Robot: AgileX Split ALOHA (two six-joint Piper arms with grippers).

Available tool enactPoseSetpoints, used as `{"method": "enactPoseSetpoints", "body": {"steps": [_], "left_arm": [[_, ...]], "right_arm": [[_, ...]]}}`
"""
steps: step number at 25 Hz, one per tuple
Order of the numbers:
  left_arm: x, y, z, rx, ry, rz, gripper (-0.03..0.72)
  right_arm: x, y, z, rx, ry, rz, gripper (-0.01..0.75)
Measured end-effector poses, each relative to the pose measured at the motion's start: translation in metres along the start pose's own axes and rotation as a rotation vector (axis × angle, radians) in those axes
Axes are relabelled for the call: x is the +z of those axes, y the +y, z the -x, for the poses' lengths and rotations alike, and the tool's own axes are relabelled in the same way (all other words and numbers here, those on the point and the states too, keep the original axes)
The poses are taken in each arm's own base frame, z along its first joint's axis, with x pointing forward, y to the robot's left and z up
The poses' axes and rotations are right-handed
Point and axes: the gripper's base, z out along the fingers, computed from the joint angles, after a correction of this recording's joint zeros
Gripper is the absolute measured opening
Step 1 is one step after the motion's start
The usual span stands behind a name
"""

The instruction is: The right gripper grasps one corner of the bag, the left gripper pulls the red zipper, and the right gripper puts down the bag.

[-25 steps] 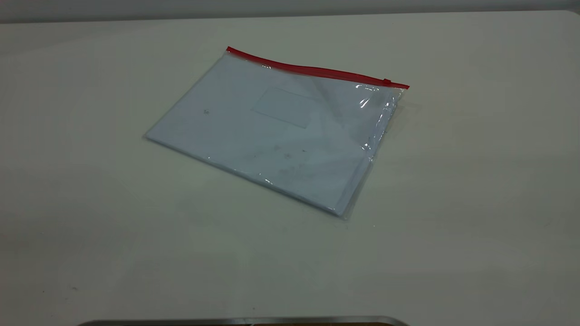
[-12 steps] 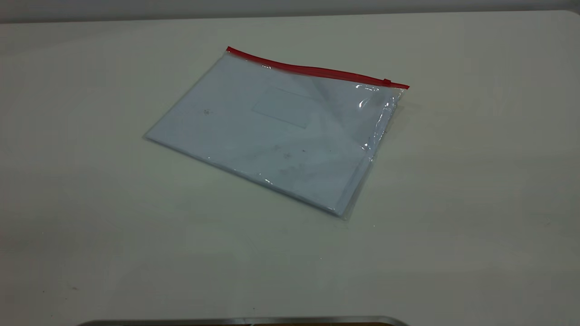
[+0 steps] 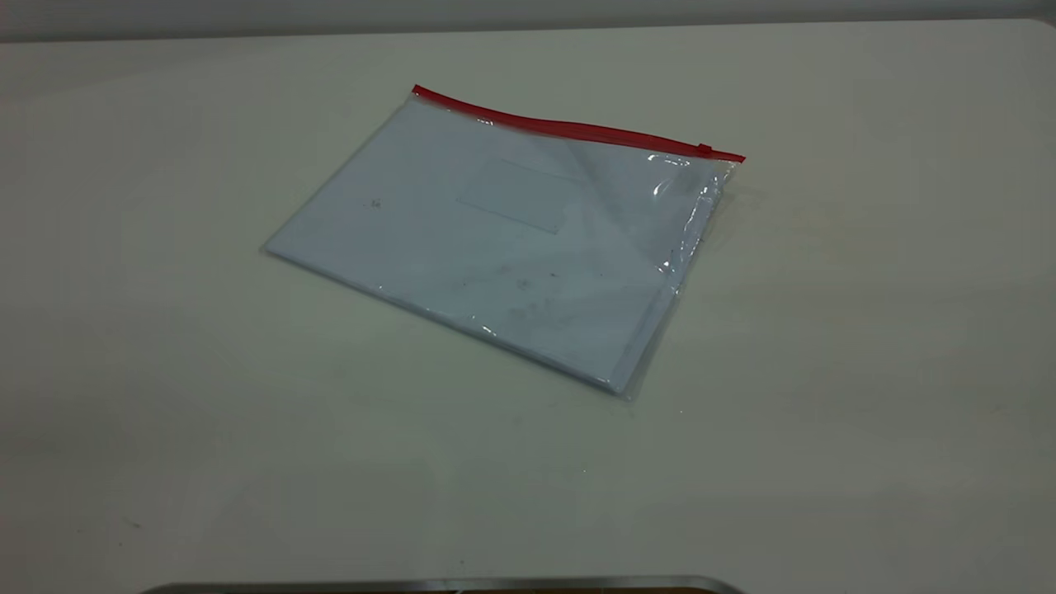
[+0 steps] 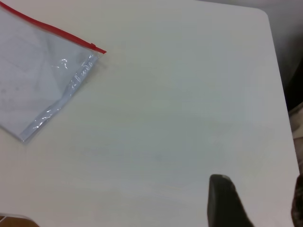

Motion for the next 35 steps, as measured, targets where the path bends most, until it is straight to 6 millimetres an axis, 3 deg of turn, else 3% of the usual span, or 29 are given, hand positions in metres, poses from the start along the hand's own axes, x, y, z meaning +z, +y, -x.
{"method": "enactPoseSetpoints", "body": {"steps": [16,20,22,26,31,35], "left_arm": [[0.000,-0.002,0.000,-0.018,-0.003,-0.021,0.494],[0.000,-0.001,0.012,-0.144,-0.041,-0.019,0.494],[0.006,0.001,0.026,-0.197,-0.054,-0.018,0.494],[0.038,0.007,0.060,-0.217,0.001,-0.014,0.494],[0.097,0.015,0.100,-0.148,0.078,-0.011,0.515],[0.140,0.022,0.130,-0.075,0.126,-0.008,0.567]], "right_arm": [[0.000,0.001,0.000,0.009,0.000,0.011,0.380],[0.014,0.006,0.011,0.034,0.096,0.086,0.381],[0.029,0.006,0.023,0.036,0.171,0.109,0.384],[0.071,0.004,0.051,0.039,0.193,0.131,0.413],[0.135,0.001,0.074,0.008,0.178,0.150,0.510],[0.189,0.003,0.081,0.039,0.232,0.187,0.559]]}}
